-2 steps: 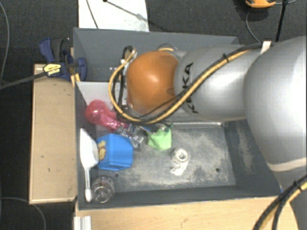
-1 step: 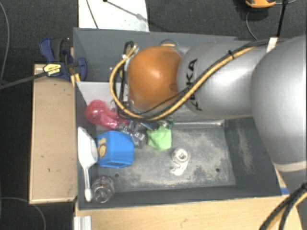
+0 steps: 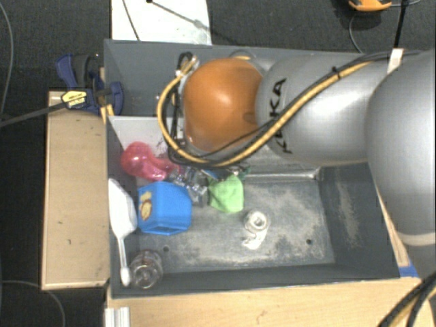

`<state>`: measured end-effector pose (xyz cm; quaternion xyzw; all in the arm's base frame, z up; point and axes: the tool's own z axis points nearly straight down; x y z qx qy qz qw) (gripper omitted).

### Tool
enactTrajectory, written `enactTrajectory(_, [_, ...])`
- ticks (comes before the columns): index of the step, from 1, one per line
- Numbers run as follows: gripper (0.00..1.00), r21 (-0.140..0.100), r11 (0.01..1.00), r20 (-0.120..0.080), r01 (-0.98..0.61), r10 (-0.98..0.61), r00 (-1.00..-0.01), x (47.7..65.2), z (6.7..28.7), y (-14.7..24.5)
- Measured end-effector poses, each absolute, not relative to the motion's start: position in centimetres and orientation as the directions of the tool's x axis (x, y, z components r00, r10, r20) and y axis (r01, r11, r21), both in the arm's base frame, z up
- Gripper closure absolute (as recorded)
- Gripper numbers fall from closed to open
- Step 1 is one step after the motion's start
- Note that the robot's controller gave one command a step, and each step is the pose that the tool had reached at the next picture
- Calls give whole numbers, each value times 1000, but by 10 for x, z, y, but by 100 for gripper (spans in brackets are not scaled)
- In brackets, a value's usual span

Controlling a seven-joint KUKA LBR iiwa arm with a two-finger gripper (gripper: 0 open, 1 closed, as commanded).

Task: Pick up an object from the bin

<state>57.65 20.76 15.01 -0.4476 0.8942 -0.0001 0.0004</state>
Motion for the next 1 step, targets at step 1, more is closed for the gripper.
enactTrajectory(1, [100, -3, 601, -4, -799, -799, -601, 577, 160, 208])
